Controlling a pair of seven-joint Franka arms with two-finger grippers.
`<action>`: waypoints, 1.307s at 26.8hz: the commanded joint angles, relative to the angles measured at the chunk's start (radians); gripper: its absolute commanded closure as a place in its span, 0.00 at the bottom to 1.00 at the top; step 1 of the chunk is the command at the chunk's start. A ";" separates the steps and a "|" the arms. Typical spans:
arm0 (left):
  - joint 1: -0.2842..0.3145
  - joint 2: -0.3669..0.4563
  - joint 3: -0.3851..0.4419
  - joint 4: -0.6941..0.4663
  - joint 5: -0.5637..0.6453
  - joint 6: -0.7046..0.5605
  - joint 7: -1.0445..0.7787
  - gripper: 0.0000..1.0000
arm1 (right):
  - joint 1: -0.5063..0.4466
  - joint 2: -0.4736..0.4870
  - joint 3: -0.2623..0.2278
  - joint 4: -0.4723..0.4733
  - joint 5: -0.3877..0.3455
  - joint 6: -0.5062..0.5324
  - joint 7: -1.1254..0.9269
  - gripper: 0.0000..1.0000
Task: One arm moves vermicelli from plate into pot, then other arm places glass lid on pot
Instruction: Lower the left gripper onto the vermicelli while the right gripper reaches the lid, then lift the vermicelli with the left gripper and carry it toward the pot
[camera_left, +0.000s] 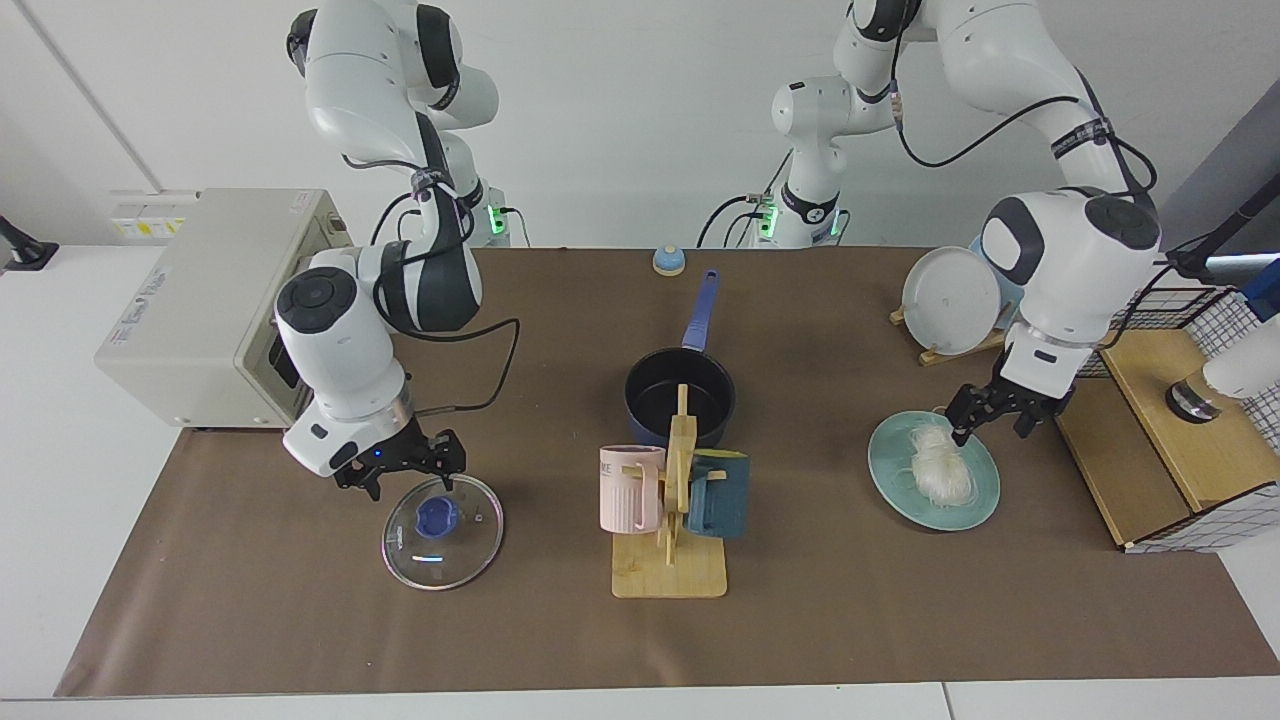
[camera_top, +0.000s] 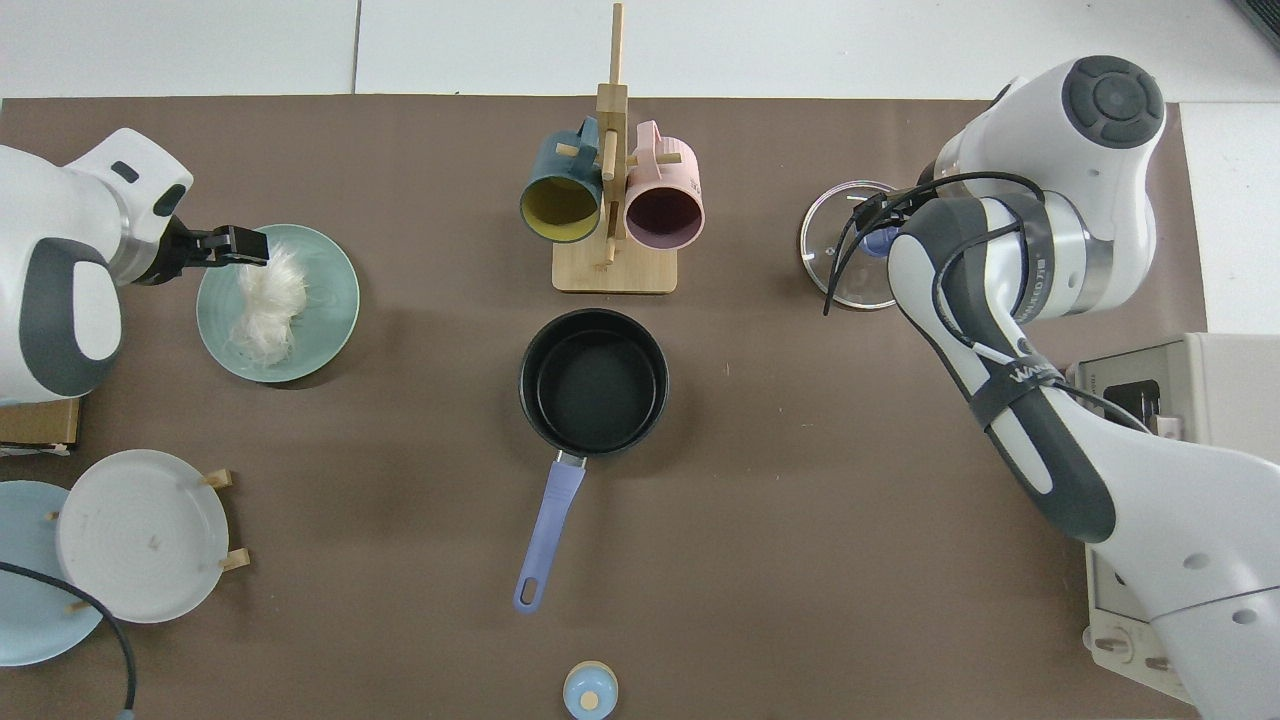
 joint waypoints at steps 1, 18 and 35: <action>0.002 0.084 -0.026 0.004 0.020 0.084 0.000 0.00 | 0.008 0.051 0.009 0.029 -0.013 0.045 0.038 0.00; 0.010 0.147 -0.027 -0.033 0.037 0.158 0.000 0.00 | 0.000 0.107 0.009 -0.005 -0.013 0.161 0.031 0.00; 0.002 0.158 -0.034 0.030 0.074 0.126 -0.043 1.00 | 0.009 0.099 0.007 -0.047 -0.014 0.169 0.037 0.01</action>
